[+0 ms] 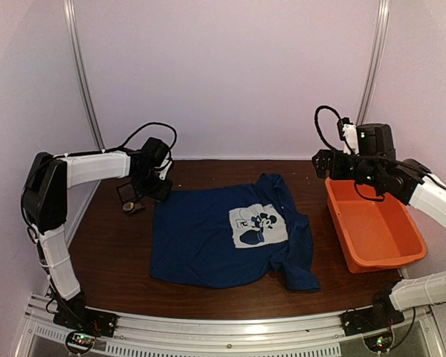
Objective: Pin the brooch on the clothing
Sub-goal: Pick up the brooch from the brooch box, then pass from the left arm to the right
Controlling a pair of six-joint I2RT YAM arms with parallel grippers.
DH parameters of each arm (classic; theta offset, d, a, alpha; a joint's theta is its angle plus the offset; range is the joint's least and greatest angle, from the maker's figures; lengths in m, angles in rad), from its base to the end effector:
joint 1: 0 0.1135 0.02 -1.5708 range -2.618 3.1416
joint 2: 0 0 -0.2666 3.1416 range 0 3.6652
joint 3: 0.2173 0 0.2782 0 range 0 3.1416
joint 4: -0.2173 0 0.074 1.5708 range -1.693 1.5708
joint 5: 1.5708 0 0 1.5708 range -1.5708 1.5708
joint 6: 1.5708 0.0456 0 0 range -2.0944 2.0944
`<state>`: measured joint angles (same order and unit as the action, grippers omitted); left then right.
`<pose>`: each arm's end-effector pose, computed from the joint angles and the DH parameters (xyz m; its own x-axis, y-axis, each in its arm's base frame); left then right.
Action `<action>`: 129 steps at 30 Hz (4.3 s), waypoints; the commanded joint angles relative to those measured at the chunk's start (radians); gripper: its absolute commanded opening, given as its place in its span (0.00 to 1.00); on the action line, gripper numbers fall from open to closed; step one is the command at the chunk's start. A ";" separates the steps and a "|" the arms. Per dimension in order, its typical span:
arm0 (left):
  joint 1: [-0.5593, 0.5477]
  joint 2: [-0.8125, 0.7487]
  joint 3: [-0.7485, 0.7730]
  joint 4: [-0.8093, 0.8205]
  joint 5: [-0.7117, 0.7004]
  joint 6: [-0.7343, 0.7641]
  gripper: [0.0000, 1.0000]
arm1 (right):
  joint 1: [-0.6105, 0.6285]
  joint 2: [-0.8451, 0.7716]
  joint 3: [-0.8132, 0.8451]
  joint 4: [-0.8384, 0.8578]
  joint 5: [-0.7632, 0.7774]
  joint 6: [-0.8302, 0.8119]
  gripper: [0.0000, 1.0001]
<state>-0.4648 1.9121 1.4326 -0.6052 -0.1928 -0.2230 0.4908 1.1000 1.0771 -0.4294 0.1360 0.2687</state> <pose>0.3913 -0.1865 0.1876 -0.8504 0.1836 -0.4931 0.1762 0.9824 0.0619 0.2492 0.1262 0.3528 -0.4670 0.0487 -0.8829 -0.2442 0.9526 0.1817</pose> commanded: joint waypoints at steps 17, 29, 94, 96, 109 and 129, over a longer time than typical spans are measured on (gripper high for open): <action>-0.302 -0.189 0.081 0.251 0.554 0.034 0.40 | -0.004 -0.061 -0.223 0.354 -0.396 0.218 1.00; -0.310 -0.372 -0.210 0.688 0.898 -0.019 0.40 | 0.102 0.134 -0.246 0.673 -0.549 0.402 1.00; -0.310 -0.446 -0.459 1.165 1.161 -0.135 0.33 | 0.422 0.647 -0.235 1.982 -0.796 1.173 0.61; -0.309 -0.443 -0.457 1.161 1.160 -0.132 0.33 | 0.422 0.647 -0.236 1.988 -0.796 1.176 0.57; -0.309 -0.451 -0.459 1.133 1.133 -0.115 0.59 | 0.417 0.616 -0.259 1.907 -0.792 1.132 0.36; -0.316 -0.472 -0.382 0.818 0.684 -0.004 0.98 | 0.364 0.266 -0.092 0.616 -0.374 0.494 0.37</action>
<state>-0.7734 1.4040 0.9955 0.3264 0.6266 -0.2676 0.8558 1.3880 0.9371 0.4919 -0.3954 0.8974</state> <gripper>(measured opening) 0.977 0.403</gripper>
